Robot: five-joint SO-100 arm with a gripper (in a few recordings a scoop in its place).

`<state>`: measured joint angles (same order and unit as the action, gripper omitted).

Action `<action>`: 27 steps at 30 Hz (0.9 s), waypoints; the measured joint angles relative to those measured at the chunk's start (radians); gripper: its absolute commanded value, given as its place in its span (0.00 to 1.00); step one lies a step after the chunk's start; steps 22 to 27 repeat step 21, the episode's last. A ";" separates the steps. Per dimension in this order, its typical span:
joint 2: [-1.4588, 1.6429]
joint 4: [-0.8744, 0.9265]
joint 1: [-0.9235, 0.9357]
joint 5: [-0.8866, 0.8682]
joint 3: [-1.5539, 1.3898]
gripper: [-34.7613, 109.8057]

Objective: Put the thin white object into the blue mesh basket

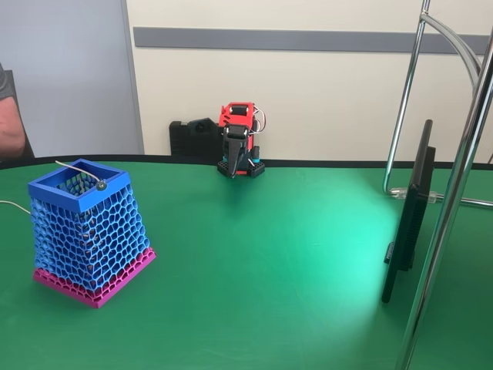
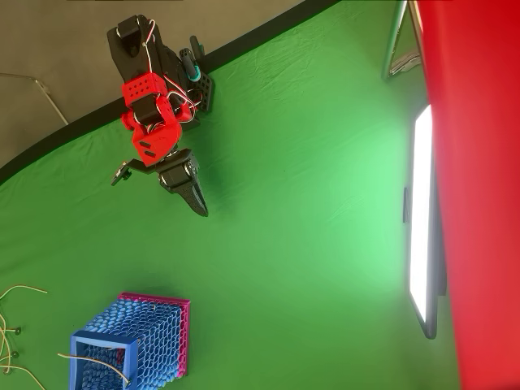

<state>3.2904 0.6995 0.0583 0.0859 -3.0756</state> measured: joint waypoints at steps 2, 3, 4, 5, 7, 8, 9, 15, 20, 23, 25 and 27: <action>0.017 0.043 -0.005 -0.003 0.000 0.24; 0.021 0.061 -0.005 -0.005 0.000 0.24; 0.025 0.084 -0.003 -0.006 0.000 0.25; 0.026 0.104 -0.003 -0.008 0.000 0.25; 0.026 0.141 -0.003 -0.011 0.000 0.25; 0.026 0.150 -0.003 -0.011 0.000 0.25; 0.026 0.155 -0.003 -0.011 0.000 0.25; 0.026 0.158 -0.003 -0.011 0.000 0.25; 0.028 0.161 -0.003 -0.017 0.000 0.25; 0.028 0.161 -0.003 -0.017 0.000 0.25; 0.028 0.161 -0.003 -0.017 0.000 0.25; 0.028 0.161 -0.003 -0.017 0.000 0.25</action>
